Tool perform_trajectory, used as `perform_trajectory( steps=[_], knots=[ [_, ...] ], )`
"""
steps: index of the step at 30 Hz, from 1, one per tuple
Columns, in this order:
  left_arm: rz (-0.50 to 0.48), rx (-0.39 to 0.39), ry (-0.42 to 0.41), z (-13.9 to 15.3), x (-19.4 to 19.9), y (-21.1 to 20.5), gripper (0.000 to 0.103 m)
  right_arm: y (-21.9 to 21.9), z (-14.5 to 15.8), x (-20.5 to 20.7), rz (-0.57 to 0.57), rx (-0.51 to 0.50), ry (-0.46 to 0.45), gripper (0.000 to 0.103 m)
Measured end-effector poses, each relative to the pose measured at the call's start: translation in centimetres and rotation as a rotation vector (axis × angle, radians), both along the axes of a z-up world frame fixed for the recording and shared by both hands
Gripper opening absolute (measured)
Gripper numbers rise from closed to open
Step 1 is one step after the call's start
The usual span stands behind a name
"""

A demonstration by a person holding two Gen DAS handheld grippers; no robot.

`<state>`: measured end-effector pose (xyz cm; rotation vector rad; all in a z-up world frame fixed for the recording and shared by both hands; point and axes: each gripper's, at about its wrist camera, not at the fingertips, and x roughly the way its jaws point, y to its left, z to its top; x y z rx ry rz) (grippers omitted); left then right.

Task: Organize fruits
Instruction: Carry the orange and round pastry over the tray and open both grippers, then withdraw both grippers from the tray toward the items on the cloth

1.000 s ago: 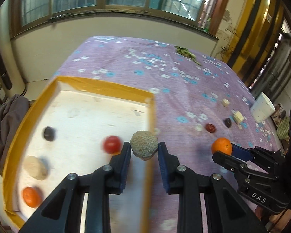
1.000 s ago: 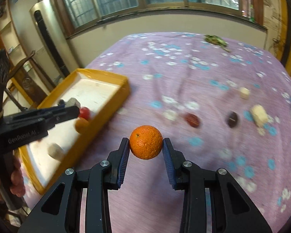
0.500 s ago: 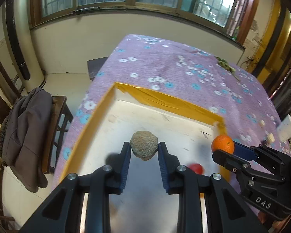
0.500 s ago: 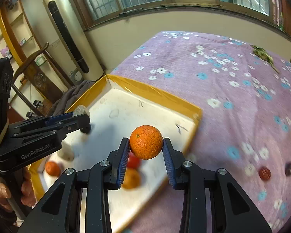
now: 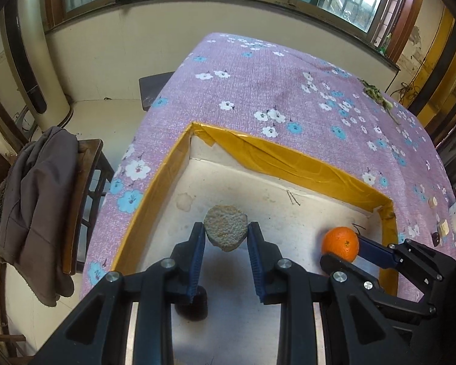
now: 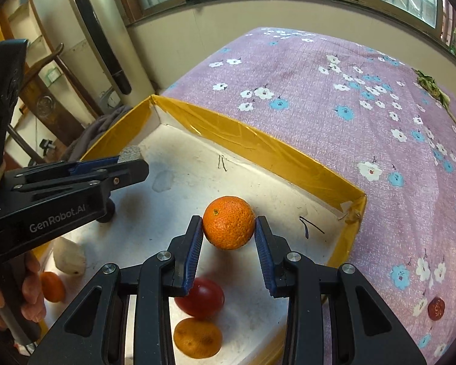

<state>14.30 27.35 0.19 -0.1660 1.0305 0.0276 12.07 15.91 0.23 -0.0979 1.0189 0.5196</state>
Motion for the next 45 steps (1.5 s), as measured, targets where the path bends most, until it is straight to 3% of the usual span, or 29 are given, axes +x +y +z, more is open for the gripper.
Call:
perform_trajectory(
  steps=[11, 13, 15, 23, 27, 36, 45],
  knots=[
    [-0.005, 0.034, 0.023, -0.9, 0.4, -0.2, 0.033, -0.3, -0.5, 0.2, -0.006, -0.031, -0.011, 0.034],
    [-0.001, 0.037, 0.023, -0.8, 0.3, -0.1, 0.044, -0.5, -0.3, 0.2, -0.012, -0.026, -0.006, 0.036],
    [0.001, 0.037, 0.023, -0.8, 0.1, 0.0, 0.045, -0.8, -0.2, 0.1, -0.022, -0.023, -0.01, 0.04],
    [0.004, 0.061, 0.017, -0.5, -0.9, -0.2, 0.052, -2.4, 0.8, -0.7, -0.057, -0.003, -0.01, 0.04],
    [0.024, 0.083, -0.004, 0.1, -1.7, -0.1, 0.066, -3.2, 1.9, -1.8, -0.07, 0.026, -0.023, 0.041],
    [0.058, 0.101, -0.035, 1.0, -4.1, -0.4, 0.073, -5.4, 3.8, -5.0, -0.09, 0.057, -0.055, 0.042],
    [0.047, 0.137, -0.085, 2.4, -7.0, -3.8, 0.081, -8.3, 3.9, -8.0, -0.098, 0.041, -0.065, 0.043]
  ],
)
